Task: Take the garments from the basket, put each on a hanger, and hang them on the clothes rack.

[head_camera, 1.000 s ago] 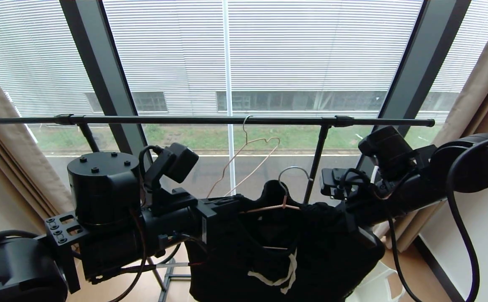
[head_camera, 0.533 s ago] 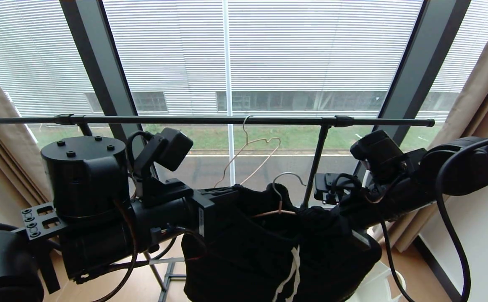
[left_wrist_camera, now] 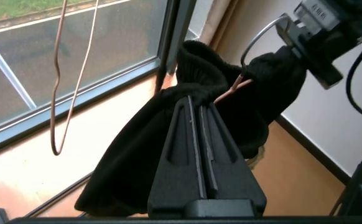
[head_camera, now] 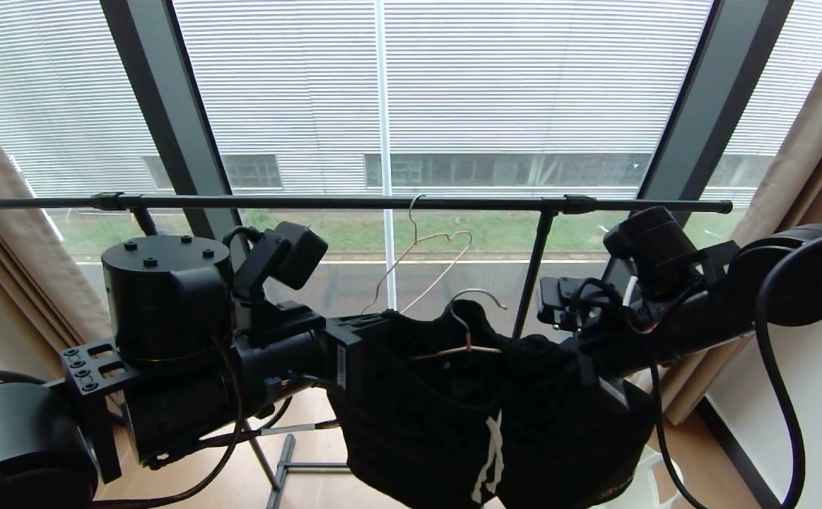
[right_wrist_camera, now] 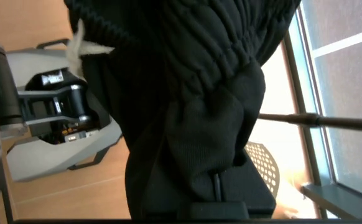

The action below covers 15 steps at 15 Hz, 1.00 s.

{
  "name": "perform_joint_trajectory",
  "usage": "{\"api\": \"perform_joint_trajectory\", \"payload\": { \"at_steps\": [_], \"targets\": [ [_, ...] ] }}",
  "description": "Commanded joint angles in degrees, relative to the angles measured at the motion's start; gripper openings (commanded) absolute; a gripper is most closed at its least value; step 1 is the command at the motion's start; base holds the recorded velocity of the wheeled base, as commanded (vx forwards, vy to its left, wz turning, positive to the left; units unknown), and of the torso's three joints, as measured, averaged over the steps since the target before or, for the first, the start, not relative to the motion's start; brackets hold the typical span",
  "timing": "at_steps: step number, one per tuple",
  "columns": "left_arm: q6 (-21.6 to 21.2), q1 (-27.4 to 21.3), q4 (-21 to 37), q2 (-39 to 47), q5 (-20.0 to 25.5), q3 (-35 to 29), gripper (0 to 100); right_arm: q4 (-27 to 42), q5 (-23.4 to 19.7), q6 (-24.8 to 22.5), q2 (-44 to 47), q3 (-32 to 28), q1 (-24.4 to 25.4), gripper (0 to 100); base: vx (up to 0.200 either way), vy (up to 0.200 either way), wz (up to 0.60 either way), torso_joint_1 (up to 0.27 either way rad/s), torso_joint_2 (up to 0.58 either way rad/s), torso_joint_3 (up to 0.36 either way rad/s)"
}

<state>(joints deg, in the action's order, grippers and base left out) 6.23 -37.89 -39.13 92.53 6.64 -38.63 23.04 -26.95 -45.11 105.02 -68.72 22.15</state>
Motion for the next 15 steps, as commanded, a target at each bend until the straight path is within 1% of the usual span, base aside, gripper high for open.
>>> {"api": "perform_joint_trajectory", "payload": {
  "at_steps": [1,3,5,7,8,10,11,12,13,14,15],
  "targets": [
    [-0.87,0.18,0.11,0.81,-0.23,0.31,0,-0.10,-1.79,0.54,-1.57,-0.19,-0.09,0,0.000,0.000,0.00,0.000,0.00,0.000],
    [-1.22,0.97,0.11,1.16,-1.72,0.14,0,-0.10,-5.48,1.07,-2.10,-0.19,-0.35,0,0.000,0.000,0.00,0.000,0.00,0.000],
    [-1.92,0.97,0.11,1.96,-3.92,-0.22,0,-0.10,-7.41,0.98,-2.28,0.08,-0.62,0,0.000,0.000,0.00,0.000,0.00,0.000],
    [-2.19,0.80,0.11,3.89,-9.10,-1.71,0,-0.10,-8.99,0.98,-2.89,0.52,-0.53,0,0.000,0.000,0.00,0.000,0.00,0.000],
    [-2.19,0.80,0.11,3.89,-9.10,-1.71,0,-0.10,-8.99,0.98,-2.89,0.52,-0.53,0,0.000,0.000,0.00,0.000,0.00,0.000],
    [-2.19,-1.05,-0.07,3.54,-9.28,-1.01,0,-0.19,-9.08,1.07,-2.63,0.34,0.61,0,0.000,0.000,0.00,0.000,0.00,0.000],
    [-2.19,-2.10,-0.16,2.04,-9.19,-0.48,0,-0.72,-9.08,1.60,-2.19,0.25,0.61,0,0.000,0.000,0.00,0.000,0.00,0.000],
    [-2.19,-3.60,-0.07,-0.07,-8.40,0.31,0,-3.09,-9.17,3.36,-0.87,0.34,0.70,0,0.000,0.000,0.00,0.000,0.00,0.000],
    [-2.19,-4.30,-0.07,-1.47,-7.43,0.75,0,-4.85,-10.22,5.64,-0.26,0.52,0.70,0,0.000,0.000,0.00,0.000,0.00,0.000],
    [-2.19,-4.39,-0.07,-1.74,-7.26,0.93,0,-5.29,-10.66,6.08,-0.17,0.69,0.70,0,0.000,0.000,0.00,0.000,0.00,0.000],
    [-2.19,-5.00,-0.07,-2.88,-7.00,1.28,0,-6.25,-12.42,6.78,0.10,0.95,0.61,0,0.000,0.000,0.00,0.000,0.00,0.000]
  ]
}}
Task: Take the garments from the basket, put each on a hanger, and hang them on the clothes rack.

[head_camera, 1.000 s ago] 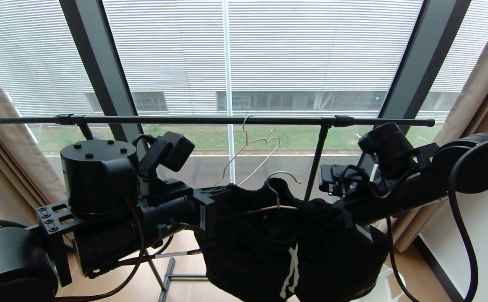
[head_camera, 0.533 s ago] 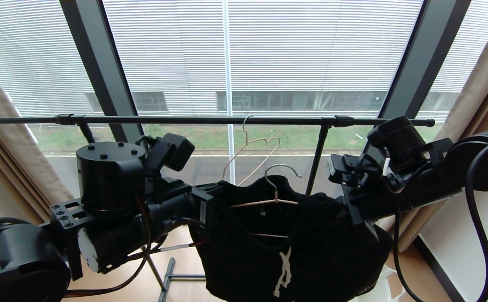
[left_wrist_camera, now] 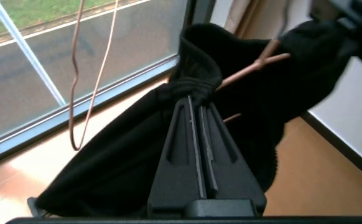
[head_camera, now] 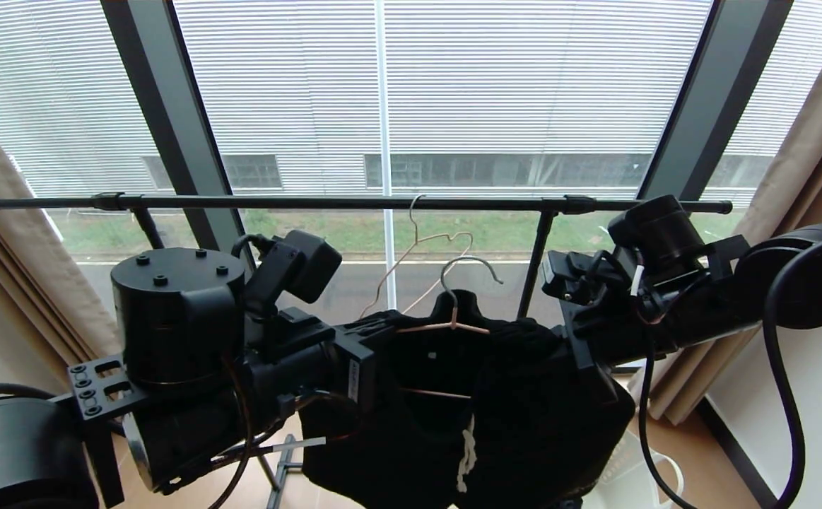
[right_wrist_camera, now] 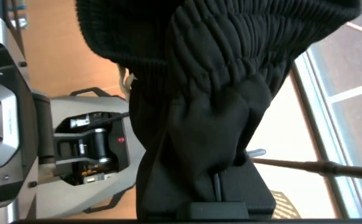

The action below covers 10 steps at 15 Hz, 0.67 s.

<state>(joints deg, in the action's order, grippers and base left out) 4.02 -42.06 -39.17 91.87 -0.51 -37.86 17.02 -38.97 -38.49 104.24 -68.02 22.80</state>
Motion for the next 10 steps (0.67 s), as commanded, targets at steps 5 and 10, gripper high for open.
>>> {"api": "perform_joint_trajectory", "payload": {
  "at_steps": [5,10],
  "targets": [
    [-0.07,-1.62,-0.03,-3.89,0.42,1.13,0,-2.60,-0.49,4.47,1.58,0.17,-0.03,0,0.000,0.000,0.00,0.000,0.00,0.000],
    [-1.47,-1.45,0.06,-2.57,3.06,2.71,0,-10.78,-3.39,9.83,0.00,3.69,-0.03,0,0.000,0.000,0.00,0.000,0.00,0.000]
  ]
}}
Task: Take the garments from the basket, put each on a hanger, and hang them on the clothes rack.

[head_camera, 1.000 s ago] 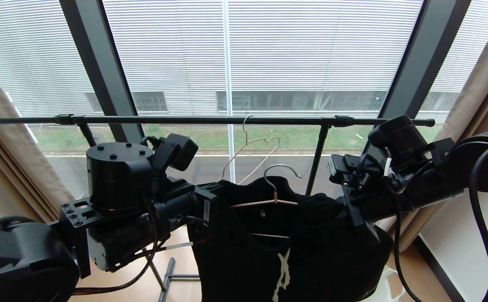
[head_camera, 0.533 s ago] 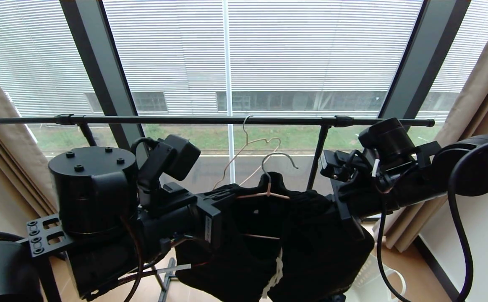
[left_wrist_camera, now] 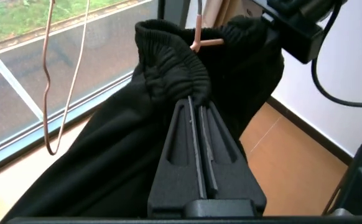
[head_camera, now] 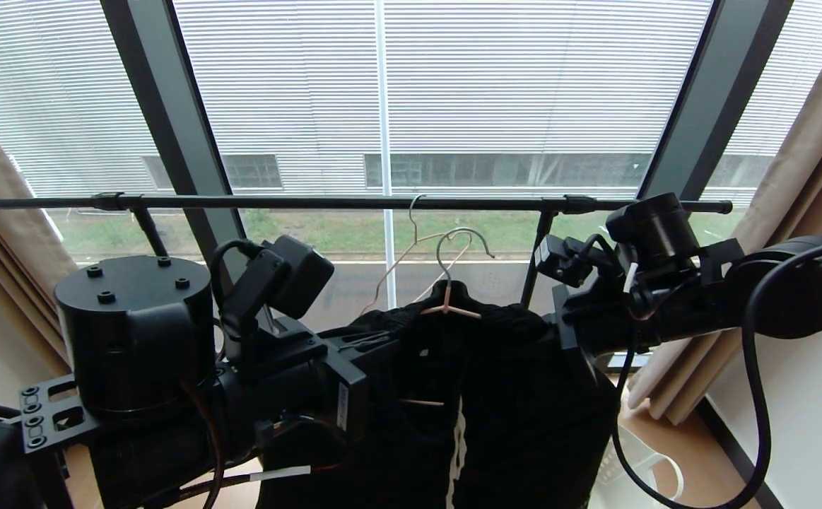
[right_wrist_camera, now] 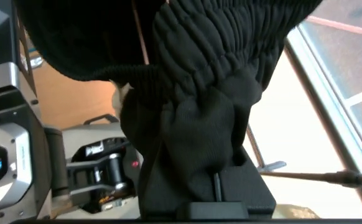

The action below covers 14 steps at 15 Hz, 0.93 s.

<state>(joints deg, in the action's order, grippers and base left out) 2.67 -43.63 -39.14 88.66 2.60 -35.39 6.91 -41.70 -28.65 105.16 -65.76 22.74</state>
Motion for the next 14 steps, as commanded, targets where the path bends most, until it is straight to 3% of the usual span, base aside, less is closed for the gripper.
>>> {"api": "perform_joint_trajectory", "payload": {
  "at_steps": [1,8,10,12,14],
  "targets": [
    [-0.12,0.12,-0.06,0.72,-0.05,0.23,0,-1.02,-0.84,0.00,-1.09,1.60,0.03,0,0.000,0.000,0.00,0.000,0.00,0.000],
    [-2.05,0.04,-0.41,1.87,0.30,2.43,0,-4.01,-1.01,3.07,-2.76,2.04,0.12,0,0.000,0.000,0.00,0.000,0.00,0.000],
    [-2.32,0.04,-2.16,1.51,3.47,4.19,0,-5.24,-1.01,4.48,-2.50,2.12,0.12,0,0.000,0.000,0.00,0.000,0.00,0.000],
    [-6.10,0.12,-4.01,1.69,5.40,6.03,0,-7.44,-1.01,6.85,-2.59,2.30,0.82,0,0.000,0.000,0.00,0.000,0.00,0.000],
    [-7.06,0.21,-5.15,2.04,5.40,6.91,0,-9.02,-1.01,7.29,-2.76,3.27,1.08,0,0.000,0.000,0.00,0.000,0.00,0.000]
  ]
}}
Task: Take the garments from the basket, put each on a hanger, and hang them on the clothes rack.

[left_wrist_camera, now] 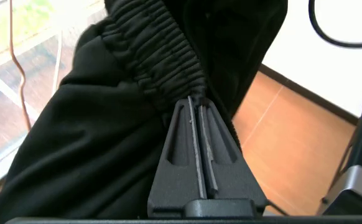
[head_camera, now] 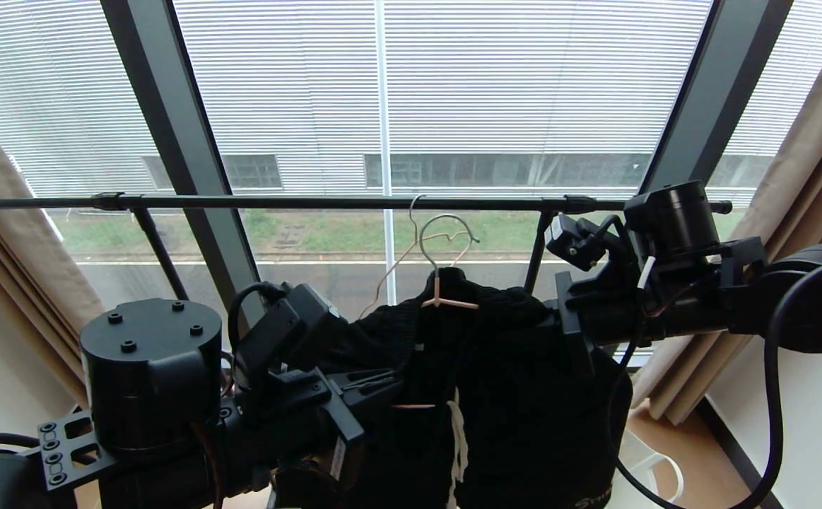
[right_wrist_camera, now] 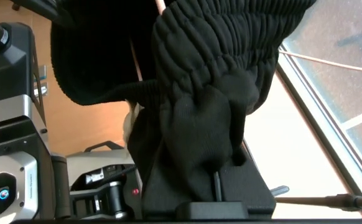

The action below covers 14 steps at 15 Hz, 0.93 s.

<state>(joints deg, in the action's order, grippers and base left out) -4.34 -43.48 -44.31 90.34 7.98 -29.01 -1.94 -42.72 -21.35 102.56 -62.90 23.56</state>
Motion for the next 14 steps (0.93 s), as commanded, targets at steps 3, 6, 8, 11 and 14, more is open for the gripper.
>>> {"api": "perform_joint_trajectory", "payload": {
  "at_steps": [3,6,8,11,14],
  "targets": [
    [0.03,0.07,0.02,0.53,0.01,0.54,0,-4.48,-0.09,-0.01,-0.25,3.05,0.87,0,0.000,0.000,0.00,0.000,0.00,0.000],
    [0.12,0.15,0.02,1.24,-0.07,0.36,100,-5.88,-0.26,-0.01,-1.31,4.19,0.96,0,0.000,0.000,0.00,0.000,0.00,0.000],
    [0.38,0.15,-0.07,1.50,-0.25,-0.08,100,-5.88,-0.79,-0.01,-1.66,4.28,1.13,0,0.000,0.000,0.00,0.000,0.00,0.000],
    [-0.14,0.77,-1.13,1.15,-0.16,0.27,100,-5.97,-0.79,-0.01,-1.66,4.19,1.13,0,0.000,0.000,0.00,0.000,0.00,0.000],
    [-0.23,1.12,-1.92,-0.70,0.01,0.62,100,-5.97,-0.79,-0.01,-1.40,4.19,1.13,0,0.000,0.000,0.00,0.000,0.00,0.000]
  ]
}}
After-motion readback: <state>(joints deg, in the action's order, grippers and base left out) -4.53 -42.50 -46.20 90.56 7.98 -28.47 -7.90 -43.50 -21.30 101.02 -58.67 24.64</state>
